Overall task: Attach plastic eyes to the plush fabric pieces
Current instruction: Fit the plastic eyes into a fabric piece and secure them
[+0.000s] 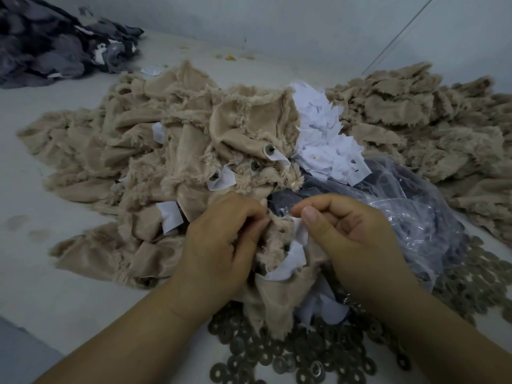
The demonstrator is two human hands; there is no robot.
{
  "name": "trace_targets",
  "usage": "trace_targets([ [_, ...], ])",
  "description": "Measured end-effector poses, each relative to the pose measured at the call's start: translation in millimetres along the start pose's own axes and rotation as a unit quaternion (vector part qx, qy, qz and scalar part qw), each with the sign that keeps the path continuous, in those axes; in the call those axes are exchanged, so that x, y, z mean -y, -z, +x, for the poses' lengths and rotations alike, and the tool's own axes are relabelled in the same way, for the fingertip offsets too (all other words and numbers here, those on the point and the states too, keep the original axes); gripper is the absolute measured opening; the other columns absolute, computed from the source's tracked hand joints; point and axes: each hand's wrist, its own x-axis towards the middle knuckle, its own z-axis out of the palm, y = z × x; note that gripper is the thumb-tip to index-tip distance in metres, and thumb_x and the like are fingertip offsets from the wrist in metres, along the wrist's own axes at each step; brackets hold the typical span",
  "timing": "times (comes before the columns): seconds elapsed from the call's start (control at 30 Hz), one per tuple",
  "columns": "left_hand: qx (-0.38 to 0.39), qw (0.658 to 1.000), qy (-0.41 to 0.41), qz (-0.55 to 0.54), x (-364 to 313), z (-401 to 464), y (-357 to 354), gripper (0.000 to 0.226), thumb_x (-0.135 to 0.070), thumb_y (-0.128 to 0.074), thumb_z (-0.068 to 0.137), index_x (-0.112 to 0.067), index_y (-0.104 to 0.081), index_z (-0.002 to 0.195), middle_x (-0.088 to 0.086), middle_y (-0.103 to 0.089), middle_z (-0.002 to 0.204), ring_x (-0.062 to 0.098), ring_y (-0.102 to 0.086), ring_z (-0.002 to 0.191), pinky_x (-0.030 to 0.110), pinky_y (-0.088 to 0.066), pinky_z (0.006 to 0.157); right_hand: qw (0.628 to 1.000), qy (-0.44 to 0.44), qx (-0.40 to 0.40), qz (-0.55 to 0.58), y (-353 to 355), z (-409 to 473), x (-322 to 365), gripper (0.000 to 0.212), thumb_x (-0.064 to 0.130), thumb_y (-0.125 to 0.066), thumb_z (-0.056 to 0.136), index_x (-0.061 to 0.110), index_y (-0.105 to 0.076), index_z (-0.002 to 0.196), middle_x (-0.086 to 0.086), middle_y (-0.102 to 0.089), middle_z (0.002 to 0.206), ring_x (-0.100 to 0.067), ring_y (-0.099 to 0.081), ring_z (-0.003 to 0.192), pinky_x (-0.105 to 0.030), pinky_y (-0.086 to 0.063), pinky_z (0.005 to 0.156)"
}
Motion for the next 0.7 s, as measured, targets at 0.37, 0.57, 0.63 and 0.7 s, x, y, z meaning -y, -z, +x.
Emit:
trace_targets([
  [0.37, 0.074, 0.996, -0.027, -0.035, -5.6, 3.6, 0.5, 0.047, -0.033, -0.073, 0.085, -0.007, -0.062, 0.123, 0.007, -0.054, 0.123, 0.017, -0.052, 0.118, 0.023, -0.039, 0.101, 0.981, -0.114, -0.020, 0.155, -2.8, 2.7, 0.1, 0.023, -0.006, -0.068, 0.084, 0.010, -0.070, 0.100, -0.012, -0.077, 0.089, -0.023, -0.075, 0.081, -0.031, -0.062, 0.068],
  [0.57, 0.059, 0.994, -0.084, 0.024, -9.3, 19.4, 14.0, 0.049, 0.018, -0.056, 0.077, 0.000, -0.065, 0.122, 0.016, -0.059, 0.109, 0.022, -0.058, 0.094, 0.026, -0.049, 0.081, 0.984, -0.081, 0.004, 0.156, -2.9, 4.5, 3.4, 0.042, -0.014, -0.072, 0.076, 0.009, -0.066, 0.110, -0.007, -0.077, 0.103, -0.020, -0.075, 0.095, -0.022, -0.059, 0.073],
  [0.63, 0.016, 0.990, -0.114, 0.079, -8.0, 34.1, 23.6, 0.036, 0.011, -0.051, 0.088, 0.001, -0.067, 0.118, 0.021, -0.059, 0.109, 0.023, -0.056, 0.092, 0.019, -0.046, 0.081, 0.995, -0.060, 0.004, 0.084, -4.9, 2.7, -1.4, 0.048, -0.026, -0.060, 0.081, 0.014, -0.066, 0.108, -0.002, -0.076, 0.102, -0.016, -0.074, 0.096, -0.021, -0.058, 0.079],
  [0.7, -0.020, 0.982, -0.140, 0.128, -3.9, 50.8, 31.0, 0.031, -0.003, -0.041, 0.102, 0.003, -0.071, 0.111, 0.026, -0.058, 0.111, 0.025, -0.054, 0.096, 0.013, -0.038, 0.088, 0.999, -0.030, 0.007, 0.006, -7.2, -0.1, -5.7, 0.055, -0.026, -0.053, 0.084, 0.023, -0.065, 0.108, 0.005, -0.075, 0.104, -0.011, -0.073, 0.099, -0.021, -0.057, 0.084],
])
